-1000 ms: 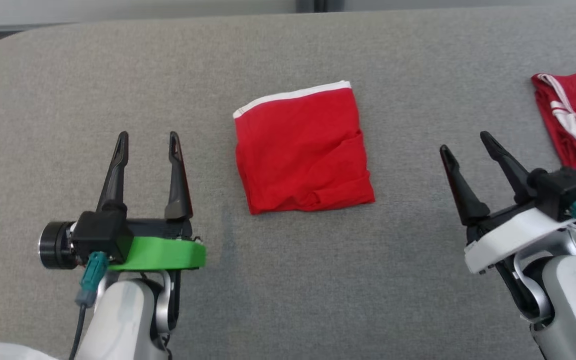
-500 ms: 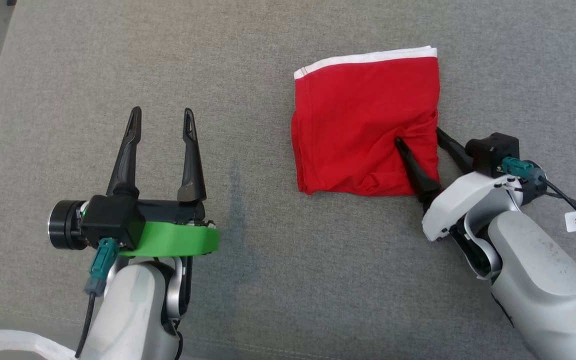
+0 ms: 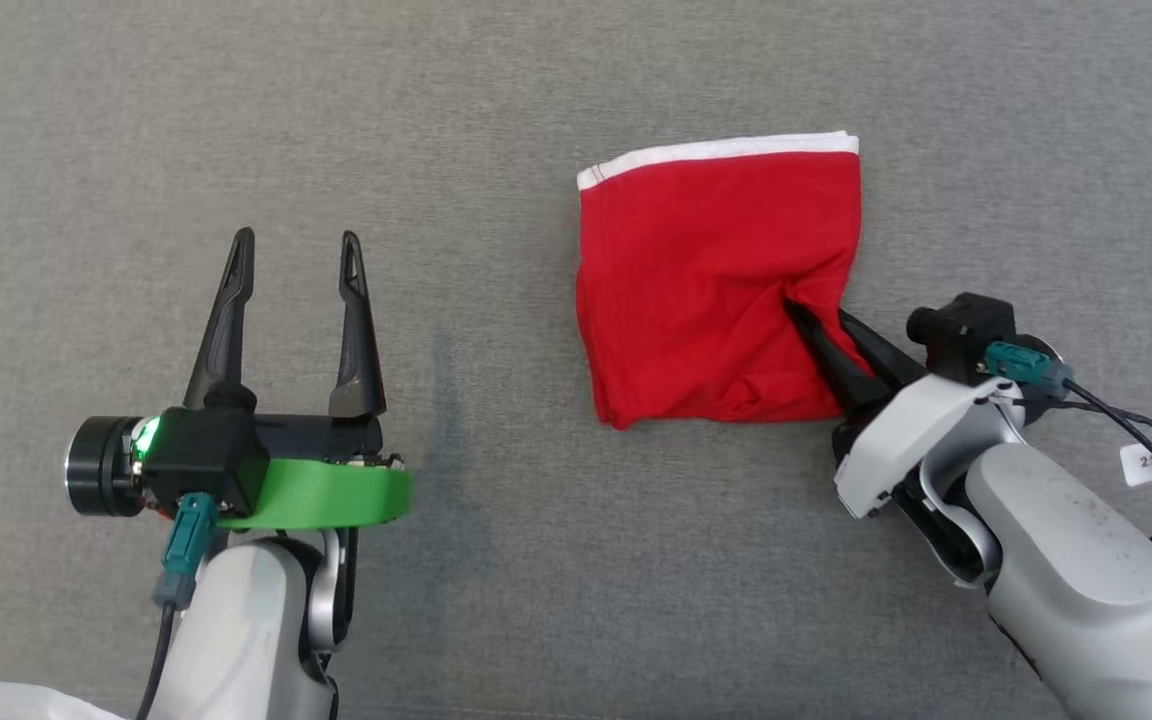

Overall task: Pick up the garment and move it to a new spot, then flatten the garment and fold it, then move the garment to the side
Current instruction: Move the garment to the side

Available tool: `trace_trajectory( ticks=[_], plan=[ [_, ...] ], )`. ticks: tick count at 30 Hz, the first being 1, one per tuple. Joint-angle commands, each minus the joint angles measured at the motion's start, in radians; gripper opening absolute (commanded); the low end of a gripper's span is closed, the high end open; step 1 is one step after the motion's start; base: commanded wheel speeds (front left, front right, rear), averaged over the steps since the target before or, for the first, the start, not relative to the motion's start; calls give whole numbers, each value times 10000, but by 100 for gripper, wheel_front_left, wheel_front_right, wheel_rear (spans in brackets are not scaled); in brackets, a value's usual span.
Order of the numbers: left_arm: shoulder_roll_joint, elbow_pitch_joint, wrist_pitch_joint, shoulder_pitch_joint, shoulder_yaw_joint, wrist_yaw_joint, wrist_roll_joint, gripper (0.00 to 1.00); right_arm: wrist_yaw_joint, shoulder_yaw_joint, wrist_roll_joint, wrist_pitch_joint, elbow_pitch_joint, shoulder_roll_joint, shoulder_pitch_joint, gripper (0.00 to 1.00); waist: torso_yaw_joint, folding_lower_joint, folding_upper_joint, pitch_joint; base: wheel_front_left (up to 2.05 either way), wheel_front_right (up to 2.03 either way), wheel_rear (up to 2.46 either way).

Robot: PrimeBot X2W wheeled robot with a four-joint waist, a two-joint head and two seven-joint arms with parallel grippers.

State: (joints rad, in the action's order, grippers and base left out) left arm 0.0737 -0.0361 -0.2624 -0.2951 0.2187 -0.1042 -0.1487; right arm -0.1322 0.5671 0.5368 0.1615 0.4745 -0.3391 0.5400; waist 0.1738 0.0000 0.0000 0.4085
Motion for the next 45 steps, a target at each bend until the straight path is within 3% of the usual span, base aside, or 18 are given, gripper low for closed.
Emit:
trace_trajectory(
  ticks=[1,11,19,29,33,34,35,36,45],
  plan=[
    [88,17,-26,106,-63,30,113,100,31,63,157,22,49,-309,-380,0,-880,0,0,-157,0,0,0],
    [274,-137,-27,-400,220,314,324,100,36,-175,920,194,-61,-1591,-787,0,-2741,0,0,-106,0,0,0],
    [372,-20,180,-1011,448,379,506,100,28,111,1089,46,-274,-2950,923,0,-3418,0,0,623,0,0,0],
    [409,232,463,-2219,982,658,901,100,28,-111,1854,-22,1340,-4977,3419,0,-3205,0,0,2037,0,0,0],
    [345,160,440,-2552,1220,742,988,100,28,-252,2258,49,2353,-5049,3843,0,-3065,0,0,2252,0,0,0],
    [336,132,430,-2638,1252,751,1001,100,28,-294,2289,95,2682,-5055,3953,7,-3044,0,0,2275,0,0,0],
    [333,109,415,-2679,1275,755,1000,100,28,-326,2374,124,2897,-5002,4007,45,-3035,0,0,2277,0,0,0],
    [326,80,398,-2711,1298,755,1003,100,27,-318,2478,163,3124,-4899,4032,100,-3031,0,0,2270,0,0,0],
    [403,-197,299,-2486,1268,645,808,100,27,-729,2642,989,4471,-4341,3533,100,-3190,0,0,1716,0,0,0]
  ],
)
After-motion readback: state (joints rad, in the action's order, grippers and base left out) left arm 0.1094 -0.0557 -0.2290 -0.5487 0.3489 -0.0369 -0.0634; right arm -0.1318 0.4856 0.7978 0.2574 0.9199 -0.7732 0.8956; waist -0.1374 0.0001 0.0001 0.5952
